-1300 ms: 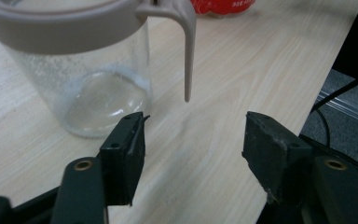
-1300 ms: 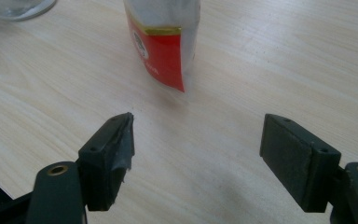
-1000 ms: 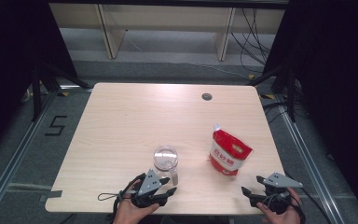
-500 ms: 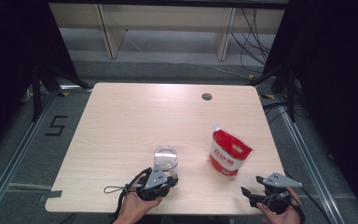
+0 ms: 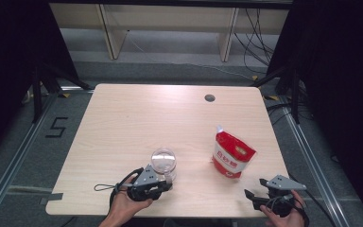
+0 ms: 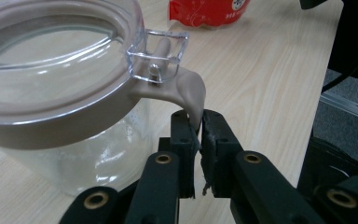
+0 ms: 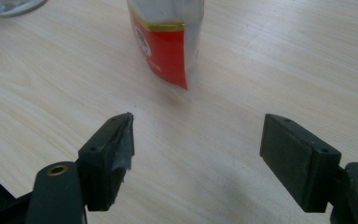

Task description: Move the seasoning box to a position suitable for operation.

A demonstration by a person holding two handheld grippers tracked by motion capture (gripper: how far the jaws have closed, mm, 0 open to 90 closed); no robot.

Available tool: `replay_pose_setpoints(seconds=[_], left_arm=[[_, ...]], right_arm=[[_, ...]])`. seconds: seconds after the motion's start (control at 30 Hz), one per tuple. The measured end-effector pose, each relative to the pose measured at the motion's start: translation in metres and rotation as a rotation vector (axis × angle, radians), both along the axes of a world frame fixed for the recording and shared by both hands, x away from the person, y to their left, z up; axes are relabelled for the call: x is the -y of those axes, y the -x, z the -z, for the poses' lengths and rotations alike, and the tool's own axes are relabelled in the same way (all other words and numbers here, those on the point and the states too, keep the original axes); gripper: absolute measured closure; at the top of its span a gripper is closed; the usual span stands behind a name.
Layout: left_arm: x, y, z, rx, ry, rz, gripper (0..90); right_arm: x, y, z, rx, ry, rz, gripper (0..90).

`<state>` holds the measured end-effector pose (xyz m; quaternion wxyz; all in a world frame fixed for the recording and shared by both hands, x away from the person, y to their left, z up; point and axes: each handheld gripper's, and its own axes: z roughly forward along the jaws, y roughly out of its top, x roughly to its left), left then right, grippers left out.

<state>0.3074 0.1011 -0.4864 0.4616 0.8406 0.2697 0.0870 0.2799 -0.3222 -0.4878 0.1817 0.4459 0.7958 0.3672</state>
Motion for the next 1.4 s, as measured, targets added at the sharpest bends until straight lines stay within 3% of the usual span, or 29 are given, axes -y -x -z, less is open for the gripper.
replay_pose_setpoints(seconds=[0.2,0.3,0.57,0.67,0.7,0.73,0.8,0.9,1.0,1.03,1.07,1.13,1.23,1.27,1.33,1.4], left_arm=[[-0.009,0.001,0.0,0.004,0.003,0.002,81.5],[-0.018,0.002,-0.002,-0.005,-0.02,0.004,80.0],[-0.041,0.005,-0.001,-0.005,-0.007,-0.031,76.6],[-0.046,0.006,-0.001,-0.005,-0.016,-0.044,76.3],[-0.047,0.007,-0.002,-0.001,-0.019,-0.047,76.1],[-0.049,0.006,-0.002,-0.005,-0.022,-0.051,75.8],[-0.052,0.006,-0.002,-0.001,-0.031,-0.059,75.5],[-0.057,0.006,-0.002,-0.006,-0.013,-0.084,74.7],[-0.069,0.003,-0.002,0.014,-0.035,-0.123,73.6],[-0.069,0.003,-0.002,0.014,-0.035,-0.123,73.3],[-0.071,0.003,-0.002,0.009,-0.019,-0.138,73.1],[-0.079,0.002,-0.002,0.017,-0.037,-0.166,72.8],[-0.082,0.001,-0.001,0.016,-0.023,-0.2,72.4],[-0.084,0.001,-0.002,0.012,-0.034,-0.208,72.3],[-0.086,-0.001,-0.001,0.019,-0.023,-0.234,72.4],[-0.089,-0.003,-0.001,0.031,-0.044,-0.26,72.4]], right_arm=[[-0.001,0.0,0.0,0.011,0.0,-0.002,27.1],[-0.002,0.0,0.001,0.002,-0.005,-0.003,27.1],[-0.002,-0.001,0.002,0.0,-0.002,-0.005,27.1],[-0.002,-0.001,0.002,-0.004,-0.011,-0.005,27.1],[-0.004,0.002,0.001,-0.021,-0.019,0.018,27.1],[-0.002,-0.001,0.002,-0.001,-0.002,-0.004,27.1],[-0.002,0.0,0.002,-0.006,-0.006,0.003,27.1],[-0.001,-0.001,0.002,-0.002,-0.001,-0.007,27.1],[-0.003,0.0,0.002,-0.002,-0.006,0.007,27.1],[-0.003,0.0,0.002,-0.002,-0.006,0.007,27.1],[-0.004,0.002,0.001,-0.031,-0.009,0.015,27.1],[-0.004,0.001,0.001,-0.026,-0.005,0.015,27.1],[-0.004,0.001,0.001,-0.025,-0.007,0.017,27.1],[-0.003,-0.001,0.002,-0.012,0.001,-0.011,27.1],[-0.003,-0.002,0.002,-0.017,0.009,-0.018,27.1],[-0.003,-0.002,0.003,-0.013,0.004,-0.019,27.1]])
